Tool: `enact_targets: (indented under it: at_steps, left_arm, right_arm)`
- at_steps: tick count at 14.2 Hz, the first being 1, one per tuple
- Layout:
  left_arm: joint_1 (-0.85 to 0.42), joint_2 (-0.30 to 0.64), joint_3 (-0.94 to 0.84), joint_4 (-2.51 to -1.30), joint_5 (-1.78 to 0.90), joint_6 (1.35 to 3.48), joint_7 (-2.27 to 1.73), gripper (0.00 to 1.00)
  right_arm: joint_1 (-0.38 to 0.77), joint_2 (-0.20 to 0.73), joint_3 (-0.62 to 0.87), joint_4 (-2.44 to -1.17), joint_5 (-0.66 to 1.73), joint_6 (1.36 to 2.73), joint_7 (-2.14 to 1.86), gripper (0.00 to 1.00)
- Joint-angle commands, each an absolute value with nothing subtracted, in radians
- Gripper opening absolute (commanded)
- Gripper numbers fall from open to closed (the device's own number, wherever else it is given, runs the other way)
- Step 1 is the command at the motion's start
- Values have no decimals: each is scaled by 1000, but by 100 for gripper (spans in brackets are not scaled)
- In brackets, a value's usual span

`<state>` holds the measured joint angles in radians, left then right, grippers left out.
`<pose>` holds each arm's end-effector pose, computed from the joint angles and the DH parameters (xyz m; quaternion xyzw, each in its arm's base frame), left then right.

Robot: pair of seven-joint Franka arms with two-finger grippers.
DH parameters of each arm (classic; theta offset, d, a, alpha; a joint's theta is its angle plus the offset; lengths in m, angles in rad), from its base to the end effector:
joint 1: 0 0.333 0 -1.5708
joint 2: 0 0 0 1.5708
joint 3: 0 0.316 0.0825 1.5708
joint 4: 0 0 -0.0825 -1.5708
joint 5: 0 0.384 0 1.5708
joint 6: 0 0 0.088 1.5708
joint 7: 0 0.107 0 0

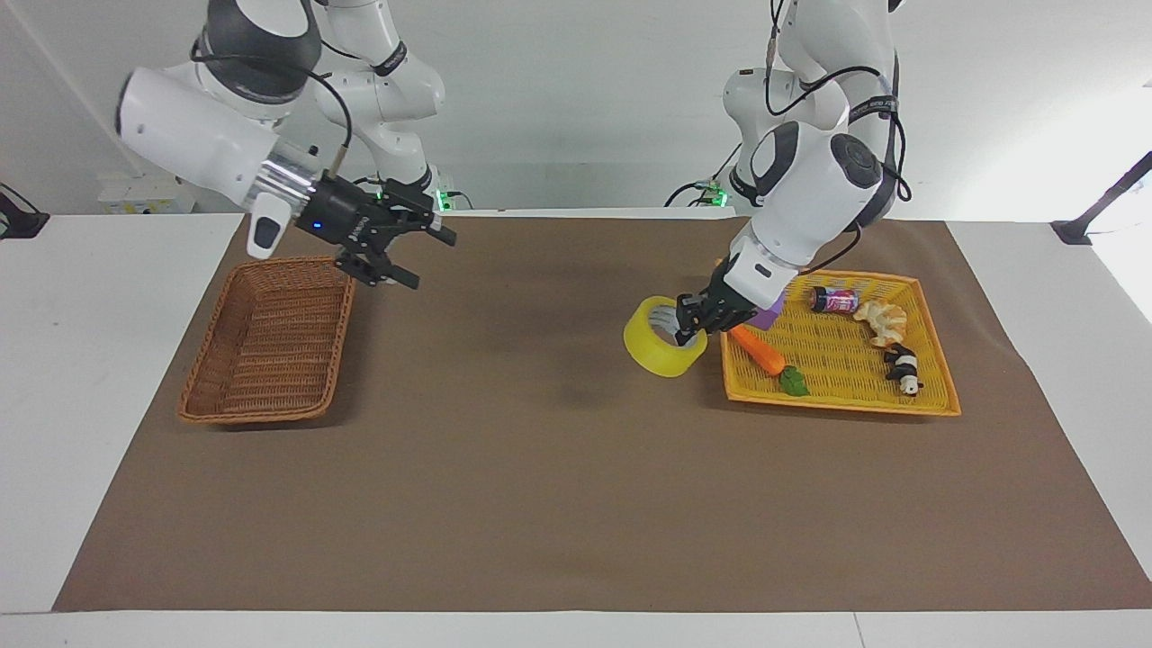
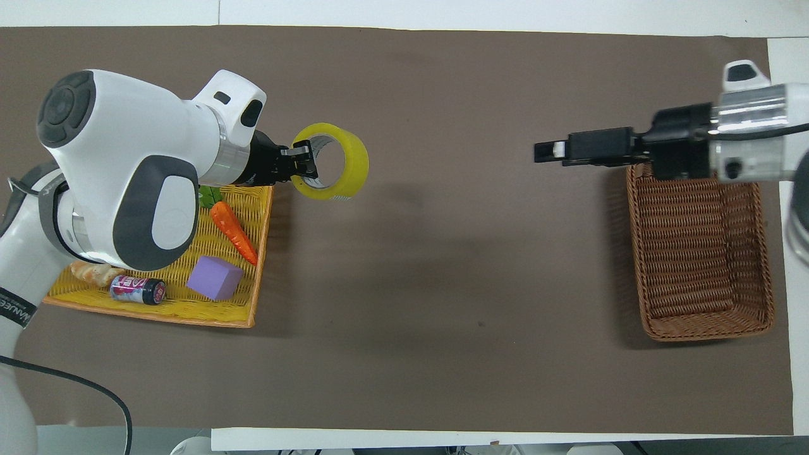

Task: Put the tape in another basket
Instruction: 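Hold the tape up with the left gripper while the right gripper reaches it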

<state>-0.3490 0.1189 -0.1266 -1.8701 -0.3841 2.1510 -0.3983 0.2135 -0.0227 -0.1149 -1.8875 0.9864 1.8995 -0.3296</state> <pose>0.5355 -0.2903 0.4686 0.9799 0.0545 -0.0022 0.1920 0.5592 0.1158 0.5459 -0.8908 -0.0452 -0.0670 0.4471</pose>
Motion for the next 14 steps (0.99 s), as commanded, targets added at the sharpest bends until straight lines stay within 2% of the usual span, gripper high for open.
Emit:
enact_targets:
  at_steps: [1,3,7,14]
  left_arm:
    - [-380,120,-114,-1861,-368,2161,-411,0]
    - [-409,120,-115,-1859,-370,2171,-407,0]
    - [-414,121,-115,-1852,-370,2174,-405,0]
    - [-414,120,-115,-1853,-370,2175,-406,0]
  right_arm:
    - [320,32,-120,-1905,1122,2011,-397,100]
    - [388,84,-120,-1904,1234,2086,-402,100]
    - [454,178,-118,-1893,1258,2198,-402,100]
    - [494,187,-118,-1899,1267,2207,-307,100]
